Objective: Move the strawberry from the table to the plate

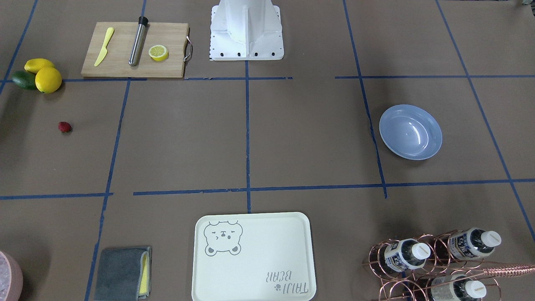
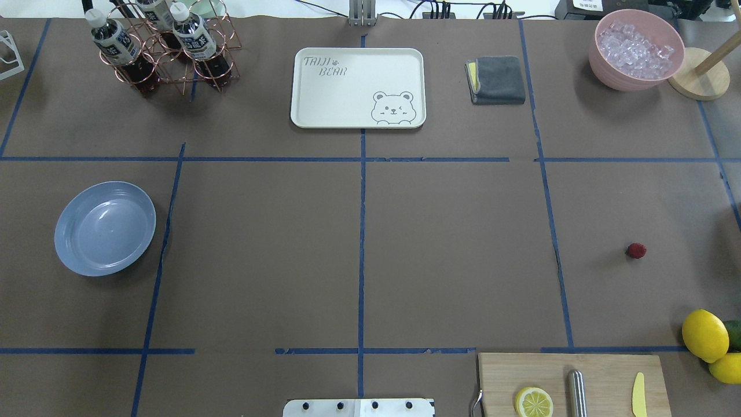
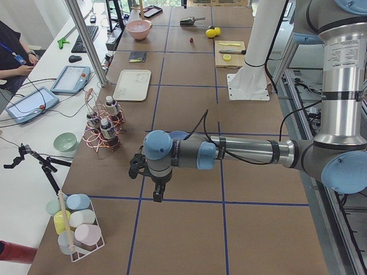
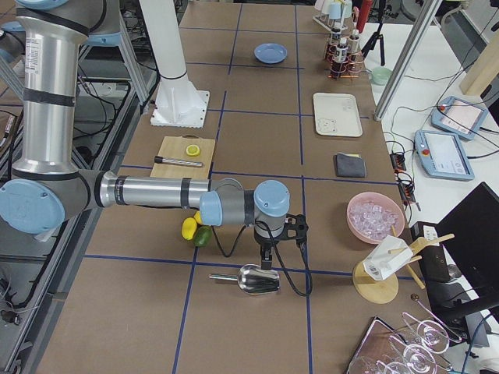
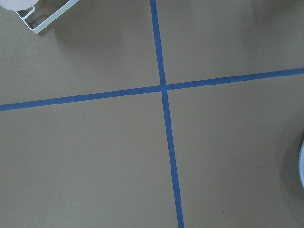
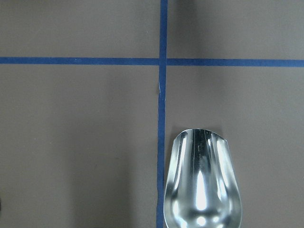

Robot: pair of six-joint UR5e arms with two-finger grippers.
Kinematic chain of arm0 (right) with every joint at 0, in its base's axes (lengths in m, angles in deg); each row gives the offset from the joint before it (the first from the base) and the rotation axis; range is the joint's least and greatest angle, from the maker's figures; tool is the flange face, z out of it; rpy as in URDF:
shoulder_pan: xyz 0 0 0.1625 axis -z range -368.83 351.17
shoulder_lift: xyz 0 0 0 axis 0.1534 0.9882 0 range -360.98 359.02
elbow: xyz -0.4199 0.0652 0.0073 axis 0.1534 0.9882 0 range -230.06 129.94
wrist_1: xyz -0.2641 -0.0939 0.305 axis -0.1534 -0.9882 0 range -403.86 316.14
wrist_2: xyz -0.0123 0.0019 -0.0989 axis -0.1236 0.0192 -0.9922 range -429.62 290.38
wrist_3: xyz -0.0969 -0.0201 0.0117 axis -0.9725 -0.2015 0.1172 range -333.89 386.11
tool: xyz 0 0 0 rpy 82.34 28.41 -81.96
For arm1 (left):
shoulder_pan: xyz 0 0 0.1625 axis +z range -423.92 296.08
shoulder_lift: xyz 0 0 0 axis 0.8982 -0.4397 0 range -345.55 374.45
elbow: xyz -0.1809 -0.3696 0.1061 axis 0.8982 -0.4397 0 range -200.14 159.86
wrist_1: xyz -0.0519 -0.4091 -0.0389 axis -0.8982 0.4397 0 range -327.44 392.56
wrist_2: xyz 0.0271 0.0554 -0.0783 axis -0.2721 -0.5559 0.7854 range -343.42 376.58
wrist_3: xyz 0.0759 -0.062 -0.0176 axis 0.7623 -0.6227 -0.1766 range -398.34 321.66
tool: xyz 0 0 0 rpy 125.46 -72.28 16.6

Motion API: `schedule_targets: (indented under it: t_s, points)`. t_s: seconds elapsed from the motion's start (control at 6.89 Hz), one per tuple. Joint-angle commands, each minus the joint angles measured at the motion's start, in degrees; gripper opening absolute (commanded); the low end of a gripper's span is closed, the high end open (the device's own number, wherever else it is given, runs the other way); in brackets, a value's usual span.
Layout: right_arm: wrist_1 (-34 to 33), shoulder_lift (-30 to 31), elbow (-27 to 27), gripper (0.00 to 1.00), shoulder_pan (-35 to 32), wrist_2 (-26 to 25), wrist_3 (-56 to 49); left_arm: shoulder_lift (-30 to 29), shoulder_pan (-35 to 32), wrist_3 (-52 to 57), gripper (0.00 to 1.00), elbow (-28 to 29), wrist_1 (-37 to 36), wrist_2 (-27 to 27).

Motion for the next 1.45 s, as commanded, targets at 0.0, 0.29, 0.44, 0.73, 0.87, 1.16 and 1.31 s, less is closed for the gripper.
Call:
schedule_targets:
  t_s: [0.0, 0.29, 0.44, 0.73, 0.87, 1.16, 1.31]
  points:
    - [0.0, -0.2, -0.1, 1.00, 0.0, 0.0, 0.0, -0.4, 0.4, 0.2, 1.00, -0.1, 0.2, -0.1]
    - [0.1, -0.7, -0.9, 1.00, 0.1, 0.0, -0.2, -0.5, 0.4, 0.1, 1.00, -0.3, 0.4, 0.1]
    - [0.1, -0.9, -1.0, 1.00, 0.2, 0.0, 0.0, -0.5, 0.4, 0.1, 1.00, -2.0, 0.5, 0.0]
    - [0.0, -3.7, -1.2, 1.00, 1.7, 0.0, 0.5, -0.5, 1.4, 0.1, 1.00, -2.3, 4.6, -0.2]
    - [0.1, -6.8, -1.2, 1.00, 2.0, -0.2, 0.6, -0.6, 3.4, 0.0, 1.00, -2.6, 6.7, -0.2]
    - [5.9, -8.0, -0.4, 1.00, 2.1, 0.0, 4.4, -2.3, 4.3, -0.5, 1.00, -1.6, 19.8, -0.4]
    - [7.4, -8.1, -0.5, 1.00, 2.1, 0.0, 8.8, -2.2, 4.3, -0.5, 1.00, -1.1, 27.6, -0.4]
